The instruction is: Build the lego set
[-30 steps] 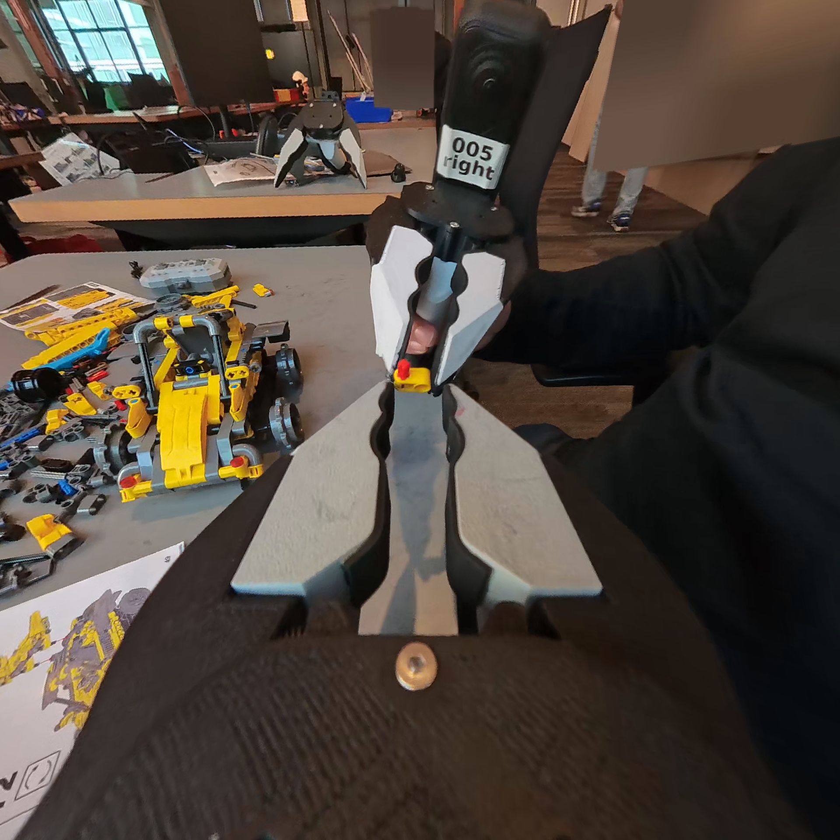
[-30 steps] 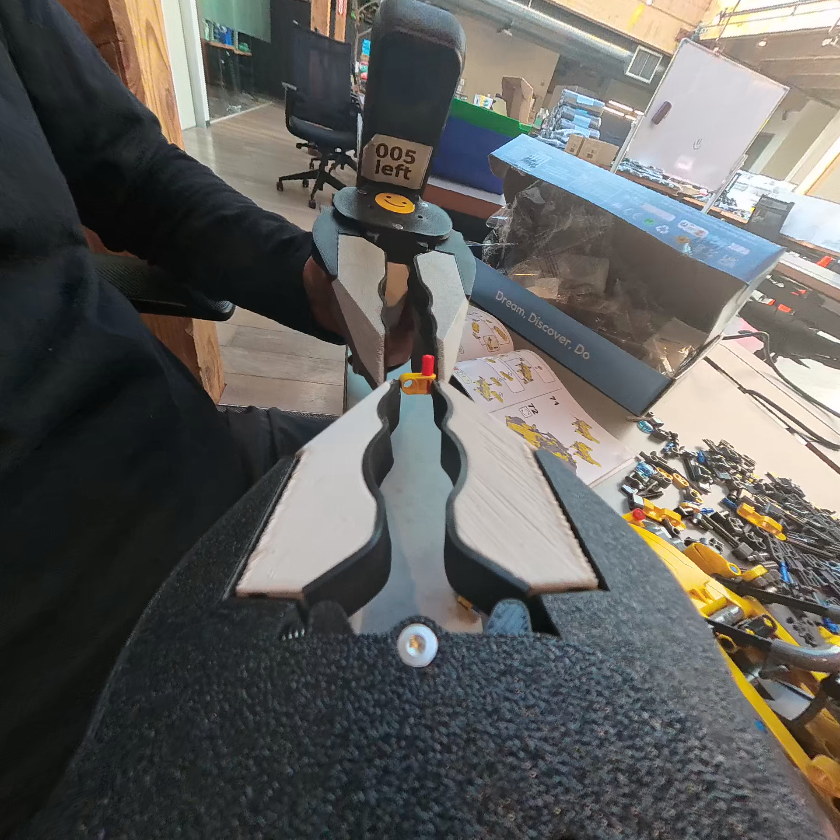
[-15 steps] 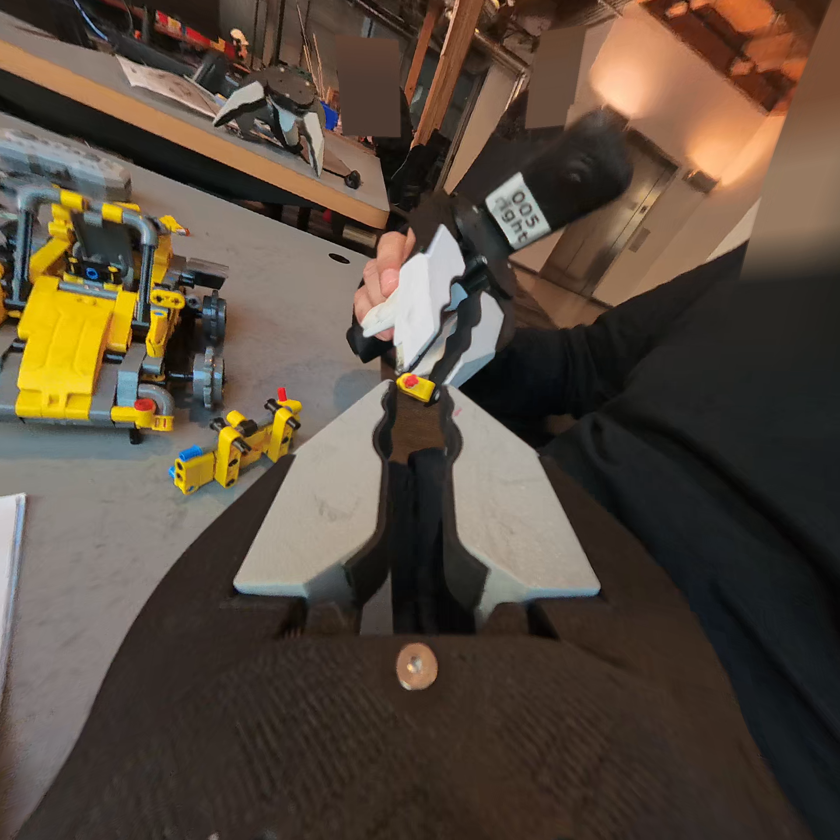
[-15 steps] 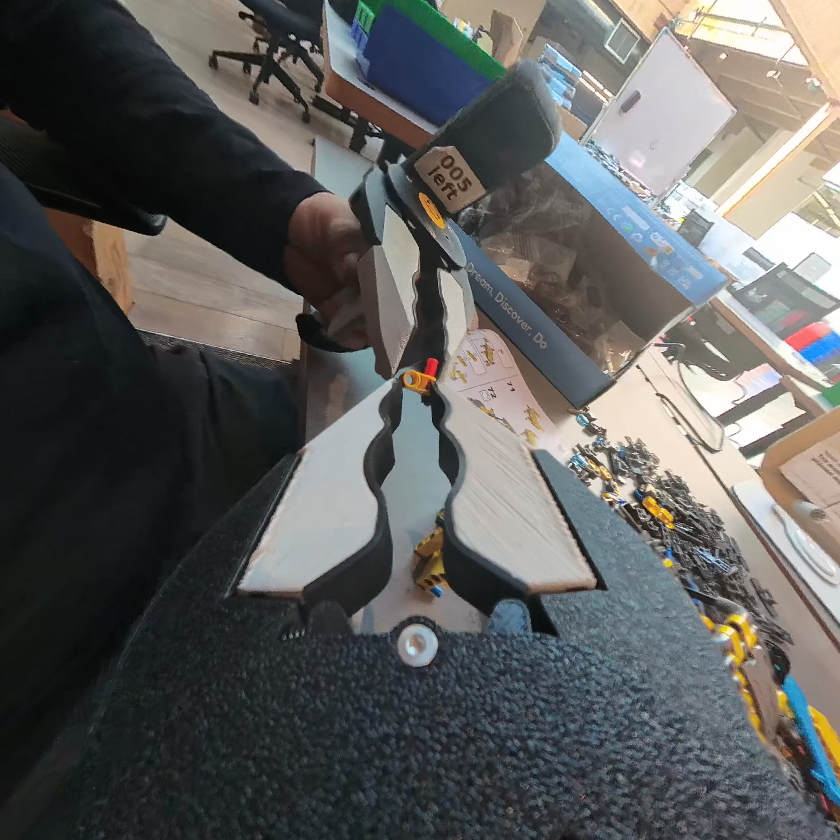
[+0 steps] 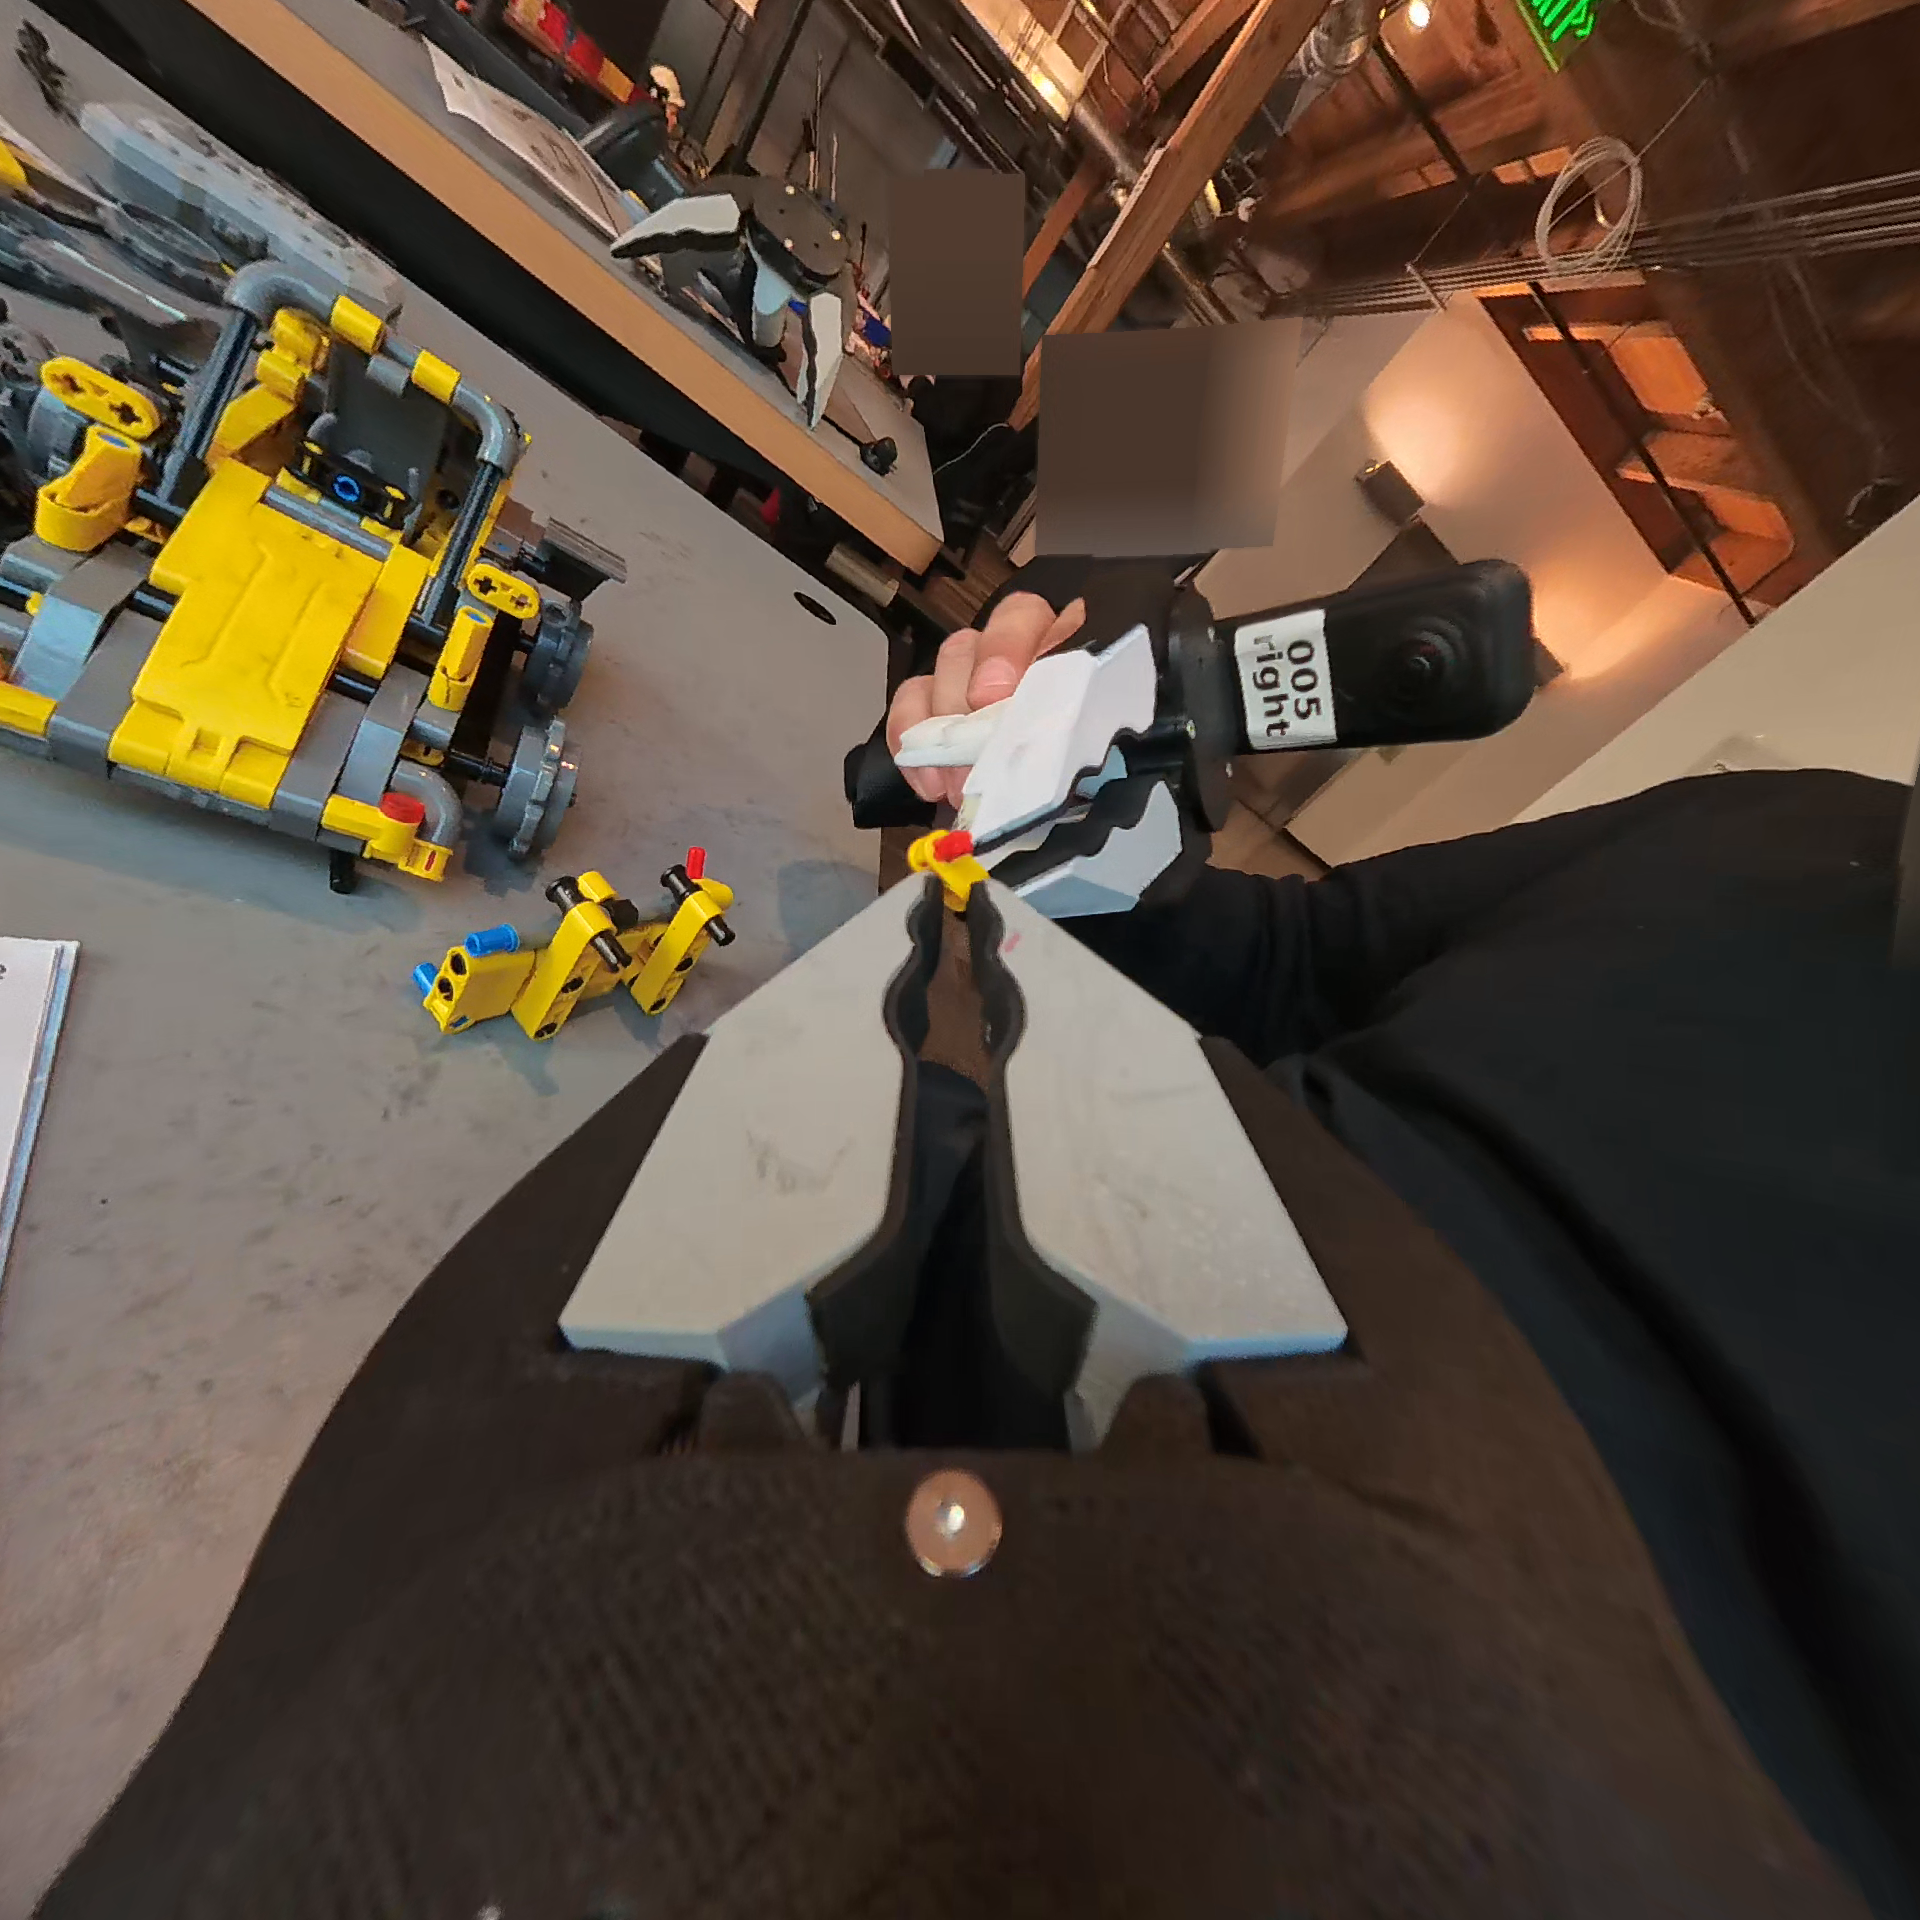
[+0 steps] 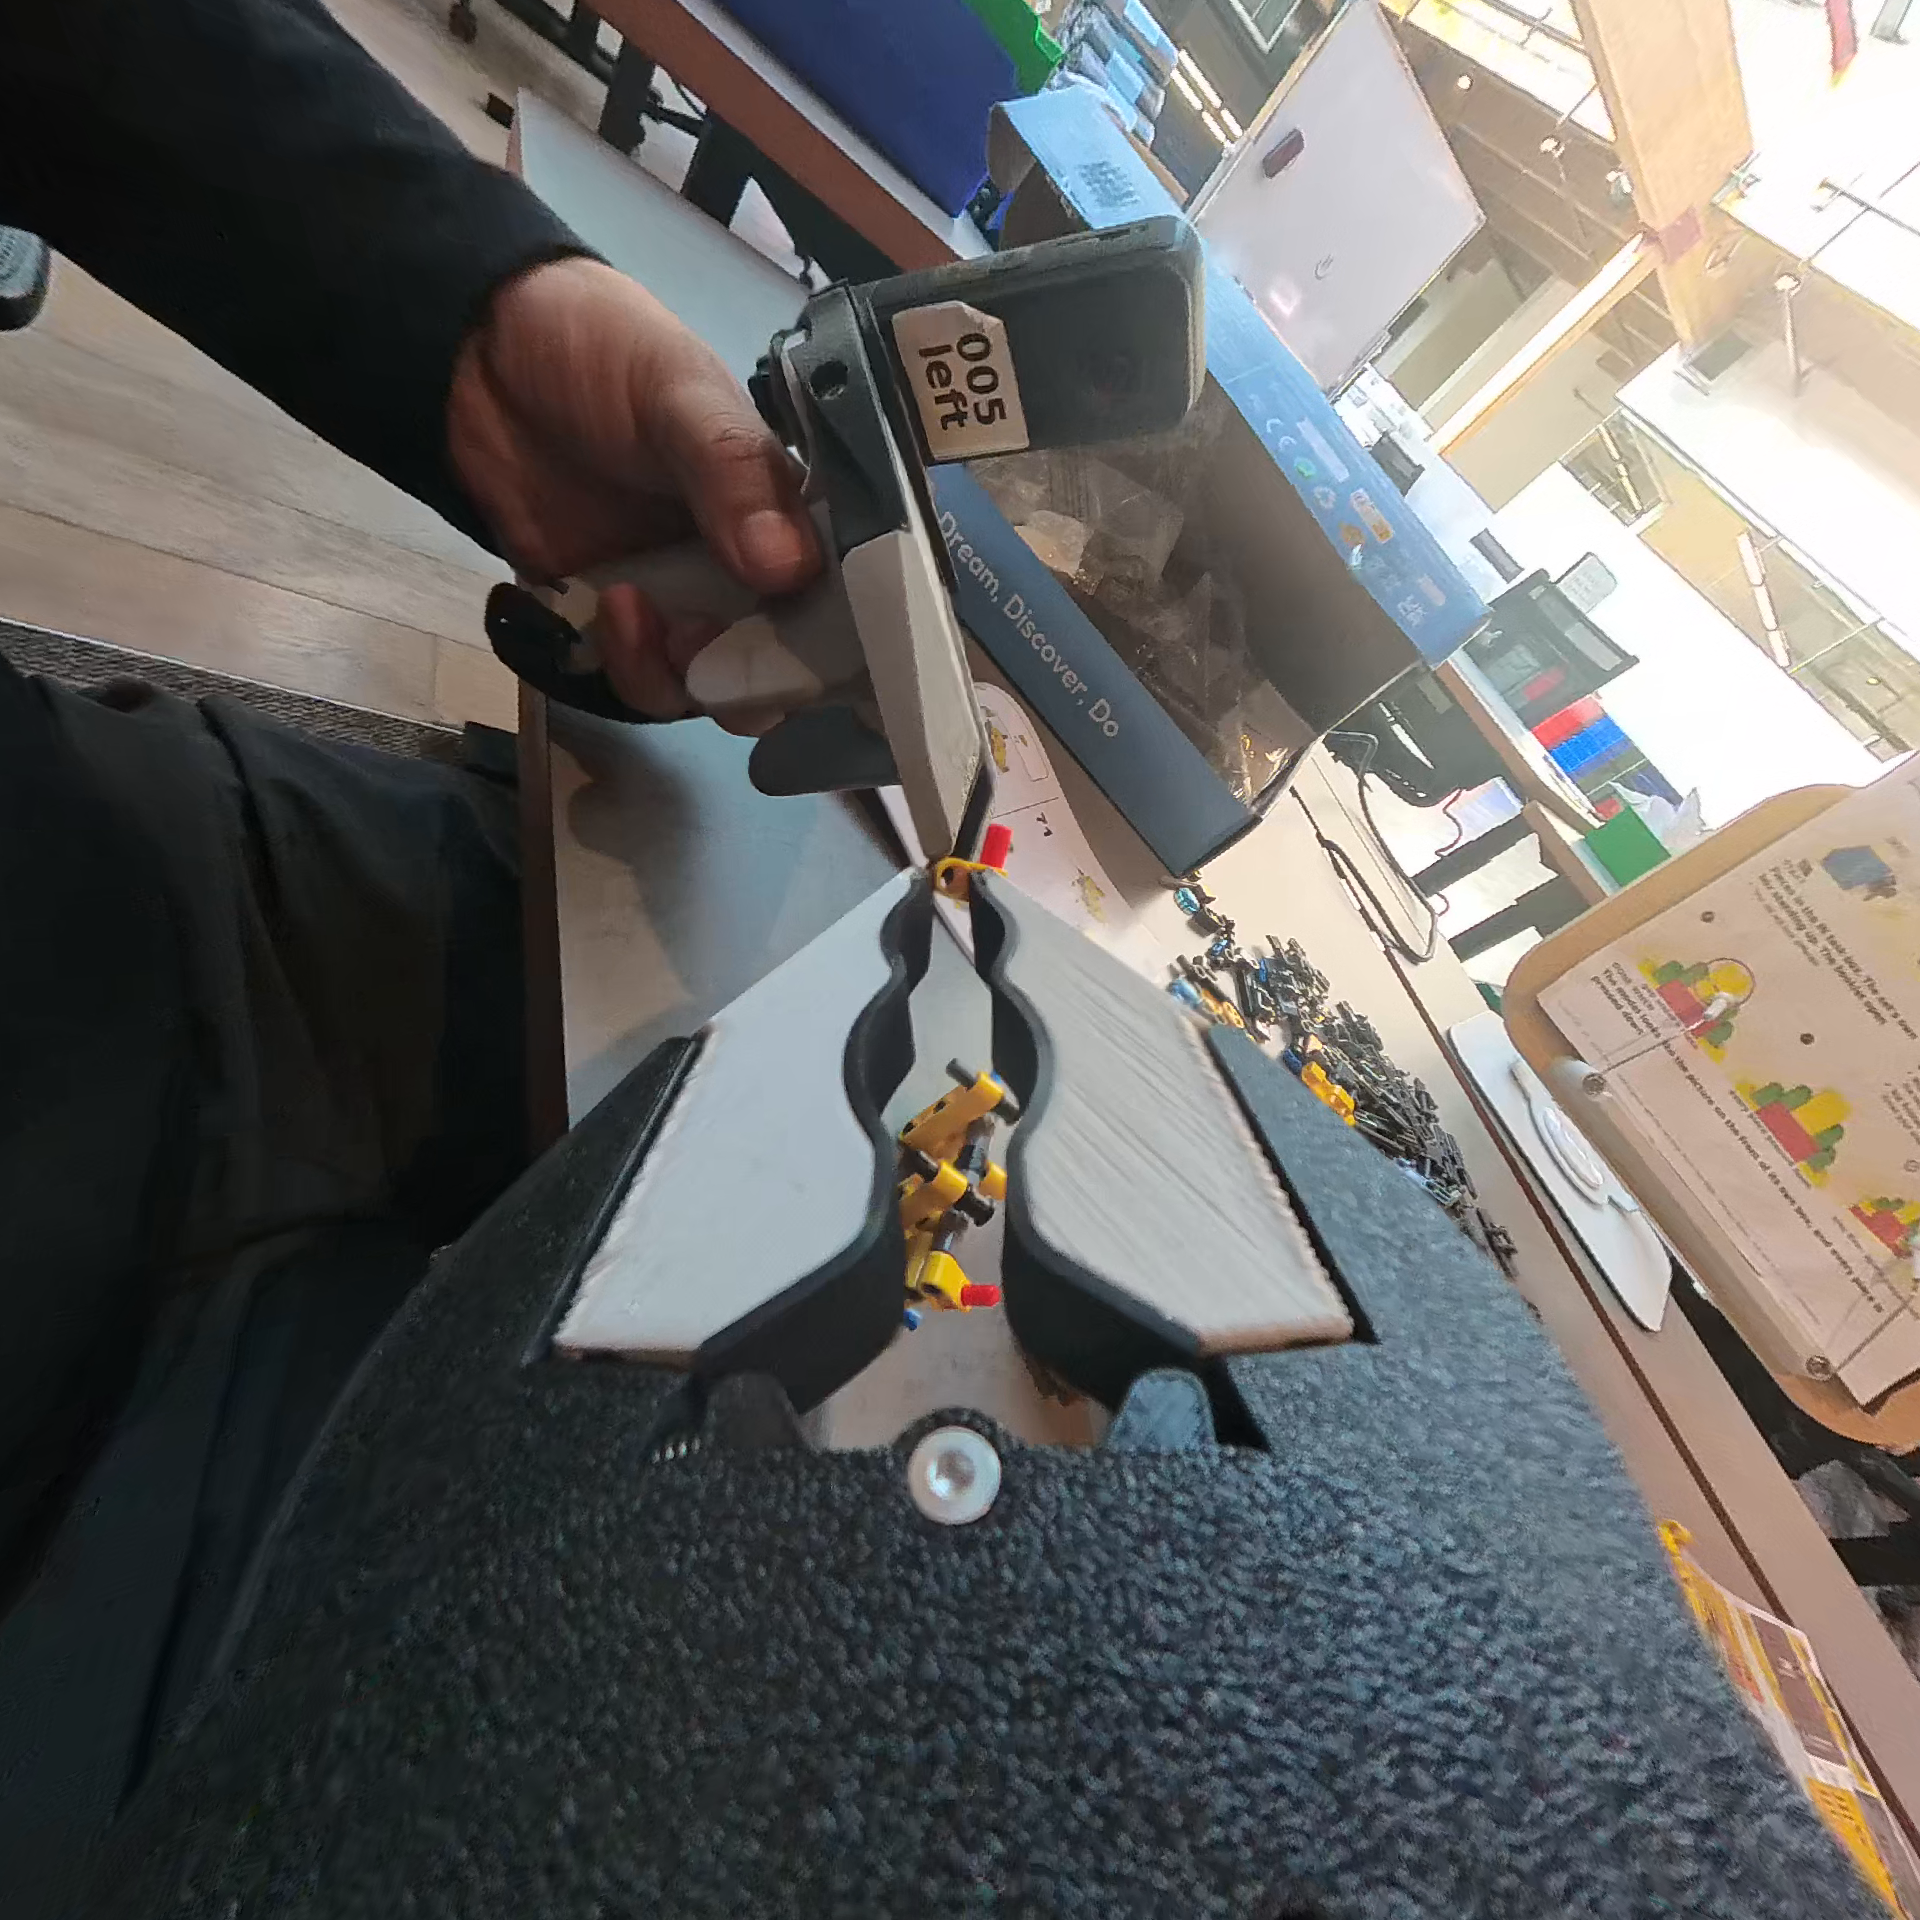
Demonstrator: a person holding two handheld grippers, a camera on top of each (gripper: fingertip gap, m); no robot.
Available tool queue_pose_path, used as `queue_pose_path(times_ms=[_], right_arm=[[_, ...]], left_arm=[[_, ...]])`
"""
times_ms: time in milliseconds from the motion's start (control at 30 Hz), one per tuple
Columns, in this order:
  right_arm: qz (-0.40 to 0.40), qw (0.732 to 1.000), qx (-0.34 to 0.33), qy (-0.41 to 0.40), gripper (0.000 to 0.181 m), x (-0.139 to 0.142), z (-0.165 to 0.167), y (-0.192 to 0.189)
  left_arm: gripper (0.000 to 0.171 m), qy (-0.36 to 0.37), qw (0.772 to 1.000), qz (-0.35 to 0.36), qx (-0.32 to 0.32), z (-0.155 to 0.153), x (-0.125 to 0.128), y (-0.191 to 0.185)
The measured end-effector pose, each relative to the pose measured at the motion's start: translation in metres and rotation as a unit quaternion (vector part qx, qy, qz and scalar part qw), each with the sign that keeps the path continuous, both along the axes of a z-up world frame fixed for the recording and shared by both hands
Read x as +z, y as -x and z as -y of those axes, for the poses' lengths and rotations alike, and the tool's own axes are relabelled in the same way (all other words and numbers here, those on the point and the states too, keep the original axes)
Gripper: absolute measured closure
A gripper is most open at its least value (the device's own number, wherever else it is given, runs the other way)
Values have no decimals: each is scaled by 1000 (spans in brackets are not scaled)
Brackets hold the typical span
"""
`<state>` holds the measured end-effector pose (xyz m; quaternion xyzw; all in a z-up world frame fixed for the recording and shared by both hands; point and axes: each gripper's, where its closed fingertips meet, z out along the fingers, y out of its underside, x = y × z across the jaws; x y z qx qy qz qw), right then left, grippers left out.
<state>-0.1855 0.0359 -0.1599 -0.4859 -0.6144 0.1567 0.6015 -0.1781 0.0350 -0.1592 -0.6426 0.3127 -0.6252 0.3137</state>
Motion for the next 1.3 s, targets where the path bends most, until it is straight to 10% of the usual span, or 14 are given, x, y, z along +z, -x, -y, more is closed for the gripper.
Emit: queue_pose_path(times_ms=[233,467,700,1300], right_arm=[[-82,991,27,103,175,9,3,3],[-176,933,96,298,175,22,4,-2],[-161,954,126,220,175,19,16,-1],[-128,970,123,165,175,8,19,1]], left_arm=[[151,-146,989,-29,13,-4,0,10],[146,-390,906,-147,77,-6,7,10],[153,-186,982,-21,-25,17,20,-3],[155,-156,986,-37,-36,17,9,-2]])
